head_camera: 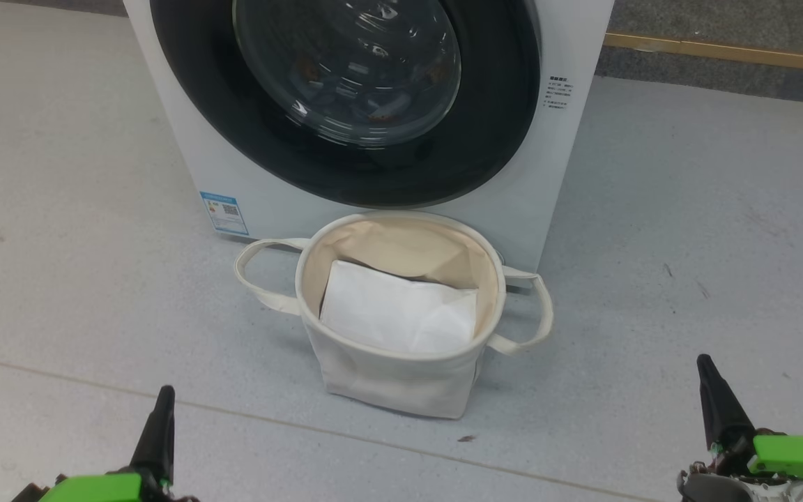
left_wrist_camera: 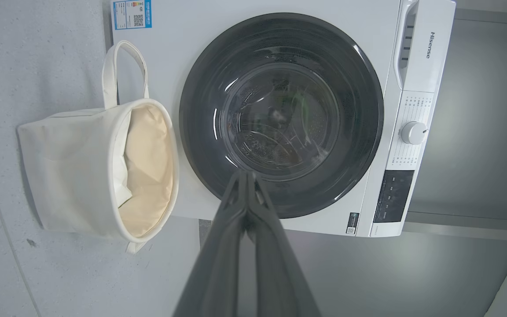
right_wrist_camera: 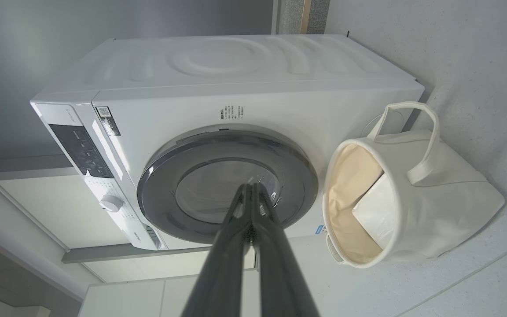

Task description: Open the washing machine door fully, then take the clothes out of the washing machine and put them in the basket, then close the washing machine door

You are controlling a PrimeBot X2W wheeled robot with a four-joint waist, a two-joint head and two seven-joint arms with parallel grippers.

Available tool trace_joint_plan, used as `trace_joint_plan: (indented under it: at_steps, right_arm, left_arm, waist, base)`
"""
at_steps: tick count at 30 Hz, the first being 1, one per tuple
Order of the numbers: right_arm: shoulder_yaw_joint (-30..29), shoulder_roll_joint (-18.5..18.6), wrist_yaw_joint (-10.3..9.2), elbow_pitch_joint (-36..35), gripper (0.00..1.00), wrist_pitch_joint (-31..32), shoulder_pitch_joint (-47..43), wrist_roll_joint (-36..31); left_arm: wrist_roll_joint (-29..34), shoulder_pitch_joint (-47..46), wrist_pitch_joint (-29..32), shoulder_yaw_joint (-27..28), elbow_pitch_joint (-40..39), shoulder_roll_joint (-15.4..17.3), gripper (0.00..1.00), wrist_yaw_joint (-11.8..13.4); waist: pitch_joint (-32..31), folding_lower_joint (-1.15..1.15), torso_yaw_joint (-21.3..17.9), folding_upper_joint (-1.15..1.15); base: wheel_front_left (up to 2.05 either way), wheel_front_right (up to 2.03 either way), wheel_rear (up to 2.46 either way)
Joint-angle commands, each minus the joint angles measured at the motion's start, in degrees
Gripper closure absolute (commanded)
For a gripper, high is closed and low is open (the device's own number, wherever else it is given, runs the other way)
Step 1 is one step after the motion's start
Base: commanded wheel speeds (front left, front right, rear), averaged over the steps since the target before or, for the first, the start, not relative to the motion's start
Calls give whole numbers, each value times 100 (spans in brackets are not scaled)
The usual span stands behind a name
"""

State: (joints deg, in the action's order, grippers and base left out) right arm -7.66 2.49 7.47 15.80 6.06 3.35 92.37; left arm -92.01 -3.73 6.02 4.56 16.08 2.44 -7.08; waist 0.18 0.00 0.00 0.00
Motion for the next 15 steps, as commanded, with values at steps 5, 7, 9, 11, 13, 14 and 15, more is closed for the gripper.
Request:
trace_joint_plan:
  at_steps: [5, 7, 9, 11, 13, 14, 15]
  right_arm:
    - [117, 39, 2, -178, 100, 41, 283, -18]
    - [117, 39, 2, -178, 100, 41, 283, -18]
    - [117, 39, 2, -178, 100, 41, 283, -18]
    - [117, 39, 2, -178, 100, 41, 283, -18]
    - [117, 39, 2, -178, 100, 41, 283, -18]
    - [117, 39, 2, -178, 100, 41, 283, -18]
    - [117, 39, 2, -178, 100, 41, 283, -18]
  left_arm:
    - [-18, -246, 45, 193, -205, 43, 100, -41]
    - [-18, -246, 45, 193, -205, 43, 100, -41]
    - [-18, -246, 45, 193, -205, 43, 100, -41]
    - [-18, -246, 45, 193, -205, 43, 100, -41]
    - [-18, -246, 45, 193, -205, 43, 100, -41]
    - [-18, -246, 45, 193, -205, 43, 100, -41]
    - [-18, -246, 45, 193, -205, 43, 100, -41]
  waist:
    - [0, 0, 0, 0]
    - [0, 0, 0, 0]
    - [0, 0, 0, 0]
    - [0, 0, 0, 0]
    - [0, 0, 0, 0]
    - [0, 0, 0, 0]
    - [0, 0, 0, 0]
  base:
    - [0, 0, 0]
    - [0, 0, 0]
    - [0, 0, 0]
    - [0, 0, 0]
    - [0, 0, 0]
    - [0, 0, 0]
    - [0, 0, 0]
